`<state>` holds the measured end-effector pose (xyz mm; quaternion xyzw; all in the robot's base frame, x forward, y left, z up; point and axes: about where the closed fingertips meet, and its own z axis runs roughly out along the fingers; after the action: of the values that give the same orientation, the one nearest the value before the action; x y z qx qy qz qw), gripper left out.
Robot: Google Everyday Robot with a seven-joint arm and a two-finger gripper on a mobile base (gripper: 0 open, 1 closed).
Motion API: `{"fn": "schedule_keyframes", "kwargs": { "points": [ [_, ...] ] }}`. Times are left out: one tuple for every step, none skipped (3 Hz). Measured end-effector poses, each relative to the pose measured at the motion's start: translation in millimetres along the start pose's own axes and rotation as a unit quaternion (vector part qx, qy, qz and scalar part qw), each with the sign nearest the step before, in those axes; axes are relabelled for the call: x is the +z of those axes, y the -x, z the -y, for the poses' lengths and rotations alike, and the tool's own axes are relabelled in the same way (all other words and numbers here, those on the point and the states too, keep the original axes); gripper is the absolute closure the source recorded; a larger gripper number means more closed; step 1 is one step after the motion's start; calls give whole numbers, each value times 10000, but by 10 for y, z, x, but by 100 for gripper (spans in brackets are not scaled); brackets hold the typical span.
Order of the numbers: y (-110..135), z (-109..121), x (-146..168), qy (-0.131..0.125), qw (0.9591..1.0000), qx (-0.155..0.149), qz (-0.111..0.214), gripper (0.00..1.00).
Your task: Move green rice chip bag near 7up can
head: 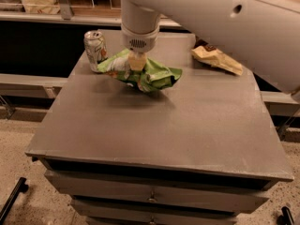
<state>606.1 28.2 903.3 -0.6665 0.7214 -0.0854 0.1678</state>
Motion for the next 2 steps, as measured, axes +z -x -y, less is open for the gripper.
{"fn": "schedule_keyframes", "kwargs": {
  "points": [
    [84, 17, 2, -17, 10000, -58, -67, 100],
    [178, 41, 26, 36, 9999, -55, -129, 74]
  ]
}}
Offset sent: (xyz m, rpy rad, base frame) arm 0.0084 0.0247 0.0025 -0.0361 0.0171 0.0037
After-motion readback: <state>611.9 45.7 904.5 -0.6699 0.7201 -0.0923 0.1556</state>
